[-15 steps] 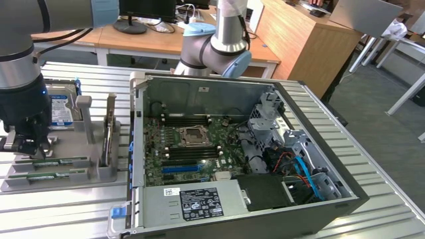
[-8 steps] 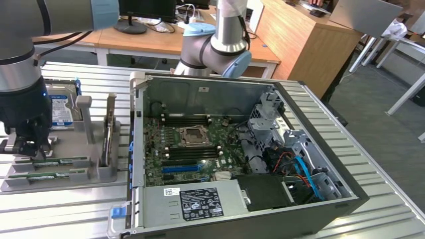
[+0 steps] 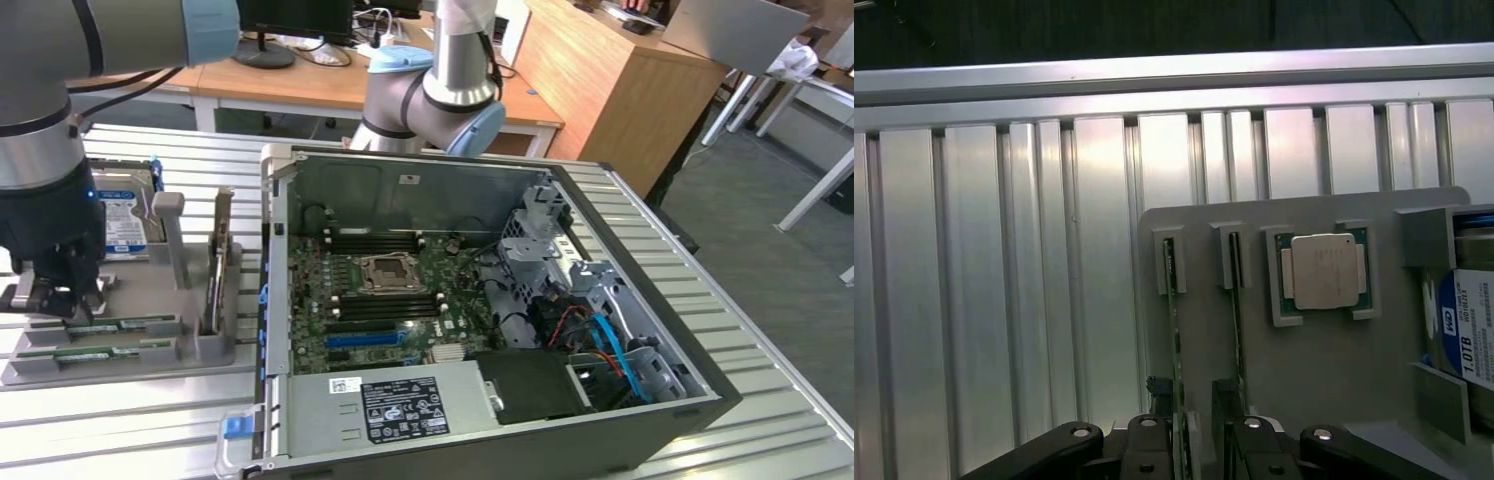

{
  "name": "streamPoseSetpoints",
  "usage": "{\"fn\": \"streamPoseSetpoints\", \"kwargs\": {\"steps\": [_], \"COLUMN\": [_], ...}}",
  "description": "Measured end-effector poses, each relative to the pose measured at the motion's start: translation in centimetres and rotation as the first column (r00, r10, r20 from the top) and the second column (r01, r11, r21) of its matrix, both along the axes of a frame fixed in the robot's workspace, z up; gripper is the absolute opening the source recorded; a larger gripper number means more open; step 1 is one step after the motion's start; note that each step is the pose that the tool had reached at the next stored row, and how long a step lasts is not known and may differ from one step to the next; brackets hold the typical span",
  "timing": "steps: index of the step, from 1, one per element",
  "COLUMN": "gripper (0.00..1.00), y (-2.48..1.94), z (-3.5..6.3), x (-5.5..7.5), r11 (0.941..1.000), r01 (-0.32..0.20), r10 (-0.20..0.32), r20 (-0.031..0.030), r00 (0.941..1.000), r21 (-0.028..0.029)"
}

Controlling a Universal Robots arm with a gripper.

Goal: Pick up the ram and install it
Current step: 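Pick up the ram and move it above insertion slot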

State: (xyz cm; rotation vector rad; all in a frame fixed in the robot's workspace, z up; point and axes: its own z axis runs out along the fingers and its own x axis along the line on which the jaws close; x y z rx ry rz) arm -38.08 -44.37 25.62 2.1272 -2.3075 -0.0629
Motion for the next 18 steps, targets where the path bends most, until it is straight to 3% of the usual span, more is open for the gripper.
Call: {"fn": "streamPoseSetpoints", "kwargs": {"steps": [18], "gripper": [0.3], "y": [-0.09], "z": [-0.77], "x": [0.0], "r11": [0.9996], "r01": [-0.027], "r10": [0.027], "r20": [-0.0001], "r00": [0.9996], "r21": [0.0]}}
